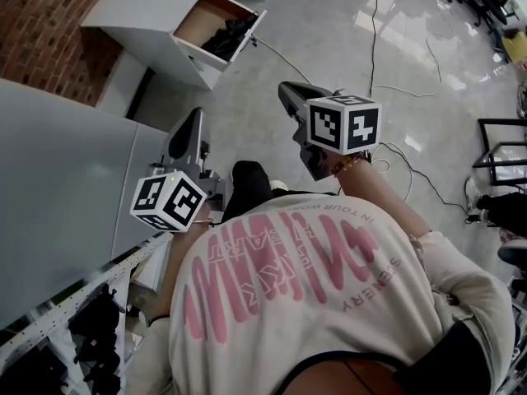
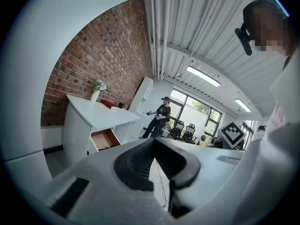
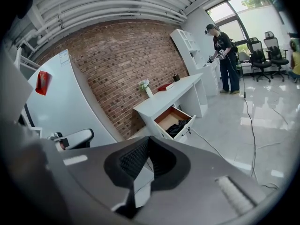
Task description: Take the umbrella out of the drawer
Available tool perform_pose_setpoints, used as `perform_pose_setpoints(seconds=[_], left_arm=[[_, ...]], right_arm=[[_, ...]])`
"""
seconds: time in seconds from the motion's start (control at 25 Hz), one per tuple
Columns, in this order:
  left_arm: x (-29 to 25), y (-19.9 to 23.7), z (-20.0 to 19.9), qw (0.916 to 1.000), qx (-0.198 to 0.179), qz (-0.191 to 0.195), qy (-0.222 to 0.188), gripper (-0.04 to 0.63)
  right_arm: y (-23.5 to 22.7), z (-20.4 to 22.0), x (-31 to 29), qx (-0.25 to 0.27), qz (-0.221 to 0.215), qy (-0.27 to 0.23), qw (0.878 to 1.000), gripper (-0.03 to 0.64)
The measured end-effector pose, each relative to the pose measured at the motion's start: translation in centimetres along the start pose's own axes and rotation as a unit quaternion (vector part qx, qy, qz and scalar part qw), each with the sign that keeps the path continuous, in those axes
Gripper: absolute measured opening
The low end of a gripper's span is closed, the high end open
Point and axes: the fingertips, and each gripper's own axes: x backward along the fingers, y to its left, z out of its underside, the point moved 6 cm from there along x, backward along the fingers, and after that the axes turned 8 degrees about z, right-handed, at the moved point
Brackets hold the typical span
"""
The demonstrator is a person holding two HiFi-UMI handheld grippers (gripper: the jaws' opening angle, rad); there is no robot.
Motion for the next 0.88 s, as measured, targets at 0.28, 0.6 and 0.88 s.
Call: perform_pose_setpoints(seconds=[0.28,0.6,0.88], left_arm=[[-2.0,3.4,0.7,0.9994,0.018,0.015,0.026,0.005],[-5.7,7.4,-4.1,0.9981,-0.014,0.051,0.033,0.005],[-9.9,11.0,-8.6,0.9953,-0.032,0.086,0.031,0.005]], right_arm=[[-0.3,0.4,-3.1,-0.014,0.023,0.024,0.999,0.011],[0.8,-3.9,-7.3,-0.034,0.031,-0.003,0.999,0.011],[1.5,-8.5,-10.7,-0.035,0.044,-0.042,0.998,0.011]])
